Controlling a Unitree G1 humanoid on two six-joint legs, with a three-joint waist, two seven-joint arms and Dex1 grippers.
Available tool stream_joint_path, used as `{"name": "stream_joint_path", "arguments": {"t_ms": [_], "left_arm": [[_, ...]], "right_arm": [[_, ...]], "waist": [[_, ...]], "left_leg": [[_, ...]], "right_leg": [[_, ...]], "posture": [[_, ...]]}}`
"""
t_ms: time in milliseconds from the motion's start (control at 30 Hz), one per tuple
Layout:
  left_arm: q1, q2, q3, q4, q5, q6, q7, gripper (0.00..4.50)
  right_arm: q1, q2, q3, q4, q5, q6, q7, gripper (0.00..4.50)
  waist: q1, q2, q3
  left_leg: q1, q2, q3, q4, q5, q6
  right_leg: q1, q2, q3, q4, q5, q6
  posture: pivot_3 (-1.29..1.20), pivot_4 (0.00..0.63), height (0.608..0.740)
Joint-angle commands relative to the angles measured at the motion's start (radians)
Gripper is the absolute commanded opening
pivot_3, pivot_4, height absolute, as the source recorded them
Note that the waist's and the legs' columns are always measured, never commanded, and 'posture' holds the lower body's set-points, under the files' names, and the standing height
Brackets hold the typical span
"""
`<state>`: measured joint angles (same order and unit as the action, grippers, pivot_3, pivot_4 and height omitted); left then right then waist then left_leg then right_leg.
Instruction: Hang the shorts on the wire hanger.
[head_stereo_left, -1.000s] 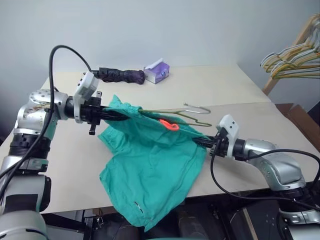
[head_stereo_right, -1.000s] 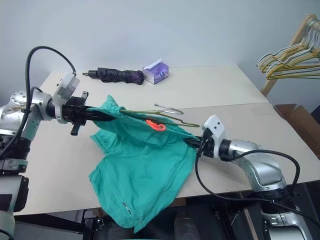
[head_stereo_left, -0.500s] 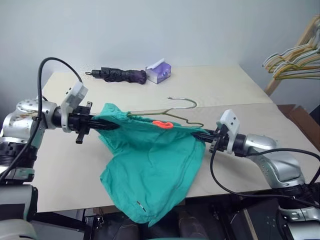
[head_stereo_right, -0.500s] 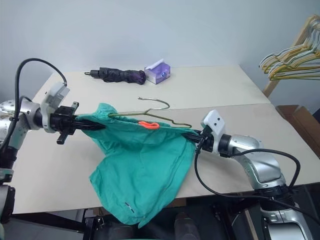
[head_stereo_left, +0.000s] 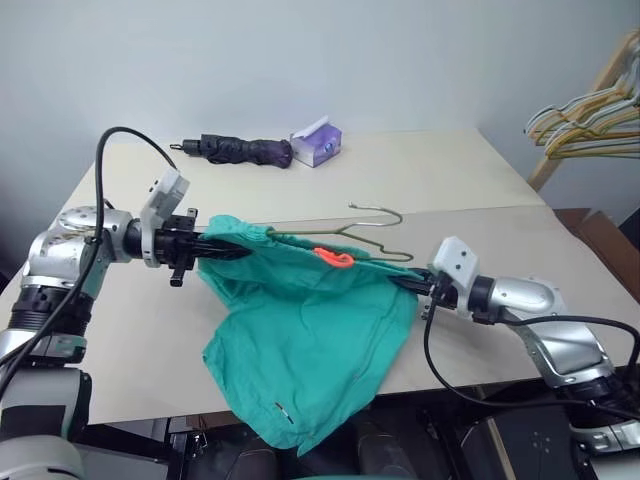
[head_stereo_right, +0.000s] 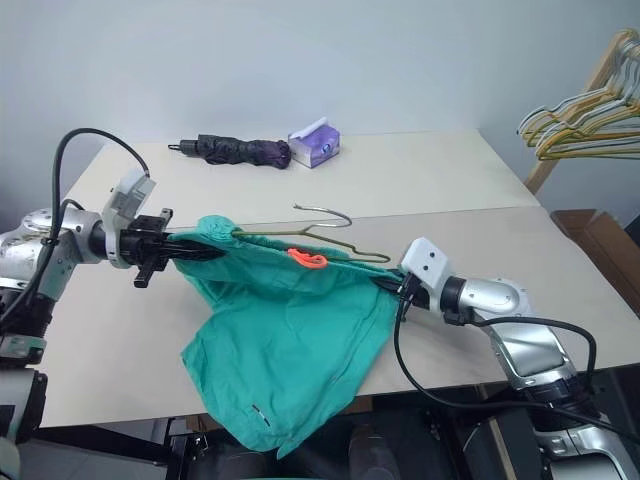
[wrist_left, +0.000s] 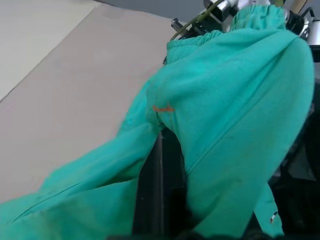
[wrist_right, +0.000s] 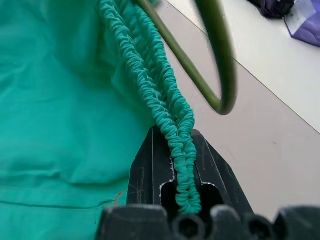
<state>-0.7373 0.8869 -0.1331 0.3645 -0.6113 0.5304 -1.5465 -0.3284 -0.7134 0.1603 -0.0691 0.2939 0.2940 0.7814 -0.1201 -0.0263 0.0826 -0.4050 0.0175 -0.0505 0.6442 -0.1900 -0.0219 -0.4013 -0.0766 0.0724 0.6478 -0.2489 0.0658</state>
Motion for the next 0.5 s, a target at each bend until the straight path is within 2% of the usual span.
{"name": "stream_joint_path", "arguments": {"t_ms": [33,200,367,500], "left_arm": [[-0.034,0.054,0.137,0.011,-0.045,0.009,-0.051,0.0],[-0.042,0.031,0.166,0.008,-0.058,0.029,-0.017,0.0],[-0.046,-0.029,0.218,-0.035,-0.079,0.059,0.082,0.0],[-0.039,-0.052,0.249,-0.071,-0.106,0.104,0.105,0.0]], "right_arm": [[-0.008,-0.025,-0.048,0.181,-0.096,0.021,-0.073,0.02],[-0.018,0.004,-0.026,0.165,-0.075,0.001,-0.019,0.02],[0.052,-0.035,-0.019,0.05,0.02,0.023,0.153,0.02],[0.052,-0.026,-0.005,0.077,-0.038,0.022,0.104,0.02]], "waist": [[-0.003,0.0,0.0],[-0.003,0.0,0.0],[0.006,0.0,0.0],[0.002,0.0,0.0]], "left_leg": [[0.0,0.0,0.0,0.0,0.0,0.0],[-0.001,0.0,-0.001,0.0,0.0,0.0],[-0.001,0.0,-0.001,0.0,0.0,0.0],[0.001,0.0,-0.001,0.001,0.0,0.0]], "right_leg": [[0.0,0.0,0.0,0.0,0.0,0.0],[-0.001,0.0,0.0,0.0,0.0,0.0],[0.0,0.0,-0.001,0.0,0.0,0.0],[0.001,0.0,-0.001,0.0,0.0,0.0]], "posture": [[-0.11,0.04,0.74],[-0.1,0.04,0.74],[-0.09,0.038,0.74],[-0.1,0.037,0.74]]}}
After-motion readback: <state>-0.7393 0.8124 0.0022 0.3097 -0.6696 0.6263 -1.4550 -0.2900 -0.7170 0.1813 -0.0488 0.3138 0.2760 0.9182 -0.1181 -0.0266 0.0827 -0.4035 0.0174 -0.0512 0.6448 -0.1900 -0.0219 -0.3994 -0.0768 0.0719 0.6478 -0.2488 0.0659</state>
